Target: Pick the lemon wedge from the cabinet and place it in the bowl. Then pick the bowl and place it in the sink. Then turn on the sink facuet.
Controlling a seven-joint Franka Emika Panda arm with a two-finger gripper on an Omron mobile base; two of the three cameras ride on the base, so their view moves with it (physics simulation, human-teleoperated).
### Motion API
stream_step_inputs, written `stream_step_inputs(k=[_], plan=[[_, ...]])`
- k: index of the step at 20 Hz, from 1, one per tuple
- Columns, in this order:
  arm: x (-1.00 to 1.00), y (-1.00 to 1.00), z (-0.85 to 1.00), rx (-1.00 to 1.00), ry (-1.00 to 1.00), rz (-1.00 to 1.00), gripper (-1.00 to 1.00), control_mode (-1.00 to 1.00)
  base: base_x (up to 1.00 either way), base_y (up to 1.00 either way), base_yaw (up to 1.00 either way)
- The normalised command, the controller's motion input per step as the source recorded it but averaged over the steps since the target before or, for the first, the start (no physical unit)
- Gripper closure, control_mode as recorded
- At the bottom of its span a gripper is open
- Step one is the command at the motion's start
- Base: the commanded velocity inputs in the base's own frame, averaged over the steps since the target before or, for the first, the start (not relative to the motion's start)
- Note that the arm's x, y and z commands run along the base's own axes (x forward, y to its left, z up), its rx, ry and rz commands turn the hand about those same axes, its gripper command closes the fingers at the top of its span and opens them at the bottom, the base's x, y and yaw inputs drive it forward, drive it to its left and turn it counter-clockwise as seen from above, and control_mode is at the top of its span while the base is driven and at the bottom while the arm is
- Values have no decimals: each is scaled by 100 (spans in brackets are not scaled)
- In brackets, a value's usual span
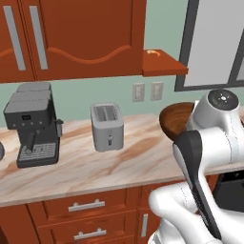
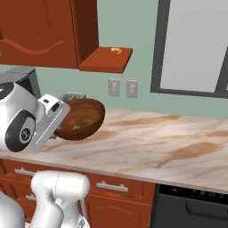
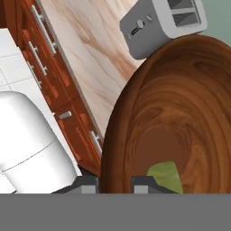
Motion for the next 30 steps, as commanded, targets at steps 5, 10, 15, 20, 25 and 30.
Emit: stream_step_inputs(k=[5, 10, 15, 20, 25, 30], plan=[[0, 0, 0, 0, 0, 0, 100, 100, -29, -56, 1], [0, 0, 0, 0, 0, 0, 100, 100, -8, -70, 2], [0, 0, 0, 0, 0, 0, 100, 100, -15, -82, 4], [0, 0, 0, 0, 0, 0, 100, 100, -9, -89, 5], [0, 0, 0, 0, 0, 0, 100, 100, -8, -89, 6], [0, 0, 0, 0, 0, 0, 100, 100, -6, -81, 7]])
